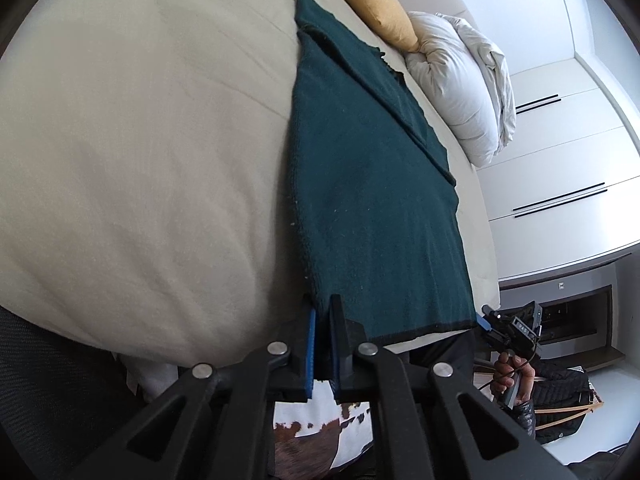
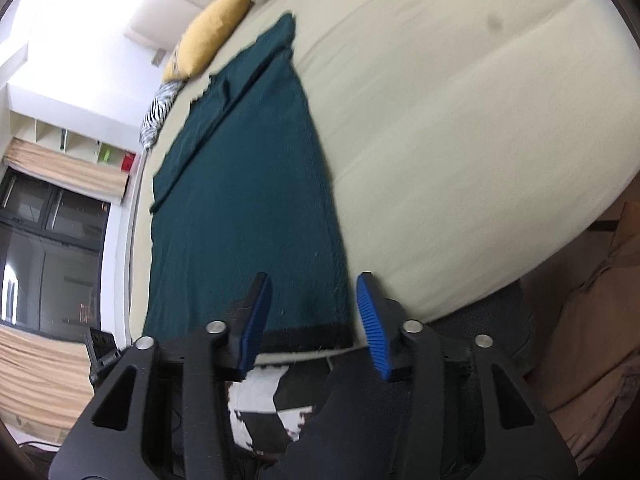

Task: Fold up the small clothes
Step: 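Grasp the hem with both tools and fold it up toward the collar, then open both tools and move them over the spread dark green sweater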

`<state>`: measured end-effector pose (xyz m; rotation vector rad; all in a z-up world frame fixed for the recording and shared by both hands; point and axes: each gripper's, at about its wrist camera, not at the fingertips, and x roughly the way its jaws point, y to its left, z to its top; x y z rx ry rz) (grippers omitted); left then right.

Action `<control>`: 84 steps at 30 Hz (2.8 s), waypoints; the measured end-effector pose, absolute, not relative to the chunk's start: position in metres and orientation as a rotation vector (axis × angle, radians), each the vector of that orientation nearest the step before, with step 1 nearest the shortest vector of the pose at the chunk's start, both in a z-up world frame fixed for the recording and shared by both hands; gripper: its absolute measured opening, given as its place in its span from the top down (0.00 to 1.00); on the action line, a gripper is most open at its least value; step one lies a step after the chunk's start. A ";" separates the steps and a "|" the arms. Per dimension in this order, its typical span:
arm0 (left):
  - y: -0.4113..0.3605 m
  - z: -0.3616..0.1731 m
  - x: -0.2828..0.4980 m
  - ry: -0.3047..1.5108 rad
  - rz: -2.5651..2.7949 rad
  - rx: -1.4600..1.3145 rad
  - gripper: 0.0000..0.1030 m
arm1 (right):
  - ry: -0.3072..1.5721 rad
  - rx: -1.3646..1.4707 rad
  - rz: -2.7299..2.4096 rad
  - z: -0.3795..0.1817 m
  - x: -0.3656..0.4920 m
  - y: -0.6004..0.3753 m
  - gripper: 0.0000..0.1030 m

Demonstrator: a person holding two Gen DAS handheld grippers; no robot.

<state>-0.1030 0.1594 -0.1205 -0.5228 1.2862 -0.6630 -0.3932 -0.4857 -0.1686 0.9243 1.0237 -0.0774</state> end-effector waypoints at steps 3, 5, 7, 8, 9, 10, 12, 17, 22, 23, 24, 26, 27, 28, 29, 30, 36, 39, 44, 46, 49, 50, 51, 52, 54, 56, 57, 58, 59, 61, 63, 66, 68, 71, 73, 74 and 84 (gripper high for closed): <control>0.158 -0.119 -0.103 1.277 -0.668 -0.520 0.94 | 1.065 0.928 -0.070 -0.175 -0.391 -0.481 0.67; 0.158 -0.119 -0.103 1.279 -0.667 -0.525 0.94 | 1.054 0.946 -0.067 -0.177 -0.392 -0.481 0.79; 0.161 -0.120 -0.103 1.276 -0.670 -0.540 0.94 | 1.059 0.942 -0.071 -0.178 -0.393 -0.480 0.90; 0.162 -0.119 -0.103 1.272 -0.673 -0.557 0.94 | 1.056 0.937 -0.074 -0.178 -0.393 -0.479 0.94; 0.163 -0.118 -0.102 1.266 -0.677 -0.572 0.95 | 1.050 0.932 -0.074 -0.176 -0.394 -0.478 0.94; 0.167 -0.117 -0.102 1.260 -0.681 -0.581 0.95 | 1.042 0.929 -0.073 -0.175 -0.394 -0.478 0.94; 0.169 -0.110 -0.099 1.235 -0.701 -0.626 0.95 | 1.018 0.922 -0.065 -0.167 -0.391 -0.478 0.94; 0.176 -0.083 -0.080 1.140 -0.749 -0.759 0.95 | 0.913 0.957 -0.003 -0.142 -0.371 -0.484 0.94; 0.180 -0.064 -0.048 1.064 -0.770 -0.898 0.95 | 0.785 1.006 0.051 -0.111 -0.329 -0.494 0.94; 0.180 -0.062 -0.039 1.054 -0.774 -0.935 0.95 | 0.764 1.007 0.054 -0.104 -0.318 -0.496 0.94; 0.180 -0.060 -0.029 1.041 -0.777 -0.965 0.95 | 0.745 1.006 0.057 -0.098 -0.307 -0.500 0.94; 0.175 -0.055 -0.014 1.018 -0.767 -0.982 0.95 | 0.719 1.003 0.050 -0.088 -0.283 -0.506 0.94; 0.173 -0.054 -0.005 1.008 -0.761 -0.992 0.95 | 0.706 1.004 0.044 -0.084 -0.270 -0.509 0.94; 0.171 -0.053 0.005 1.000 -0.760 -1.006 0.95 | 0.692 1.005 0.039 -0.080 -0.256 -0.513 0.94; 0.169 -0.052 0.017 0.991 -0.757 -1.019 0.95 | 0.682 1.006 0.034 -0.076 -0.246 -0.515 0.94; 0.167 -0.051 0.026 0.984 -0.752 -1.024 0.95 | 0.672 1.006 0.027 -0.074 -0.233 -0.518 0.94; 0.149 -0.057 0.095 0.964 -0.715 -1.043 0.95 | 0.626 1.023 -0.052 -0.072 -0.160 -0.547 0.94; 0.137 -0.061 0.127 0.964 -0.699 -1.021 0.95 | 0.620 1.015 -0.075 -0.078 -0.127 -0.560 0.94; 0.117 -0.077 0.183 0.974 -0.660 -0.999 0.95 | 0.648 0.992 -0.130 -0.097 -0.065 -0.573 0.94; 0.111 -0.082 0.200 0.974 -0.644 -0.995 0.95 | 0.651 0.991 -0.147 -0.103 -0.047 -0.579 0.94; 0.100 -0.090 0.227 0.979 -0.619 -0.976 0.95 | 0.663 0.985 -0.169 -0.112 -0.019 -0.588 0.94; 0.096 -0.095 0.235 0.986 -0.605 -0.964 0.95 | 0.669 0.984 -0.177 -0.116 -0.011 -0.591 0.94; 0.093 -0.100 0.242 0.992 -0.593 -0.957 0.95 | 0.679 0.983 -0.191 -0.122 0.000 -0.595 0.94; 0.089 -0.105 0.251 0.998 -0.579 -0.947 0.95 | 0.687 0.986 -0.202 -0.128 0.009 -0.598 0.94; 0.082 -0.119 0.268 1.018 -0.550 -0.925 0.94 | 0.707 0.989 -0.216 -0.141 0.024 -0.603 0.94; 0.078 -0.134 0.279 1.043 -0.514 -0.901 0.94 | 0.751 0.991 -0.242 -0.157 0.044 -0.611 0.90; 0.078 -0.141 0.284 1.058 -0.505 -0.907 0.87 | 0.763 0.984 -0.268 -0.162 0.051 -0.614 0.84; 0.078 -0.148 0.287 1.074 -0.501 -0.927 0.82 | 0.762 0.973 -0.284 -0.167 0.057 -0.617 0.77; 0.079 -0.151 0.288 1.074 -0.505 -0.945 0.72 | 0.751 0.968 -0.284 -0.170 0.058 -0.618 0.59; 0.081 -0.147 0.284 1.047 -0.520 -0.934 0.60 | 0.737 0.933 -0.307 -0.171 0.056 -0.617 0.52; 0.084 -0.139 0.275 1.033 -0.529 -0.919 0.54 | 0.745 0.894 -0.308 -0.170 0.054 -0.614 0.52; 0.084 -0.126 0.258 1.026 -0.552 -0.866 0.54 | 0.748 0.866 -0.279 -0.161 0.042 -0.608 0.52; 0.082 -0.120 0.244 1.025 -0.557 -0.817 0.54 | 0.745 0.820 -0.270 -0.150 0.029 -0.600 0.52; 0.078 -0.112 0.221 1.007 -0.557 -0.735 0.54 | 0.741 0.747 -0.236 -0.133 0.010 -0.576 0.52; 0.074 -0.108 0.207 0.991 -0.557 -0.692 0.54 | 0.750 0.679 -0.168 -0.123 0.003 -0.549 0.52; 0.069 -0.106 0.200 0.983 -0.560 -0.662 0.54 | 0.758 0.653 -0.134 -0.121 0.003 -0.537 0.52; 0.044 -0.132 0.176 0.965 -0.495 -0.363 0.69 | 0.841 0.709 -0.065 -0.179 0.000 -0.507 0.59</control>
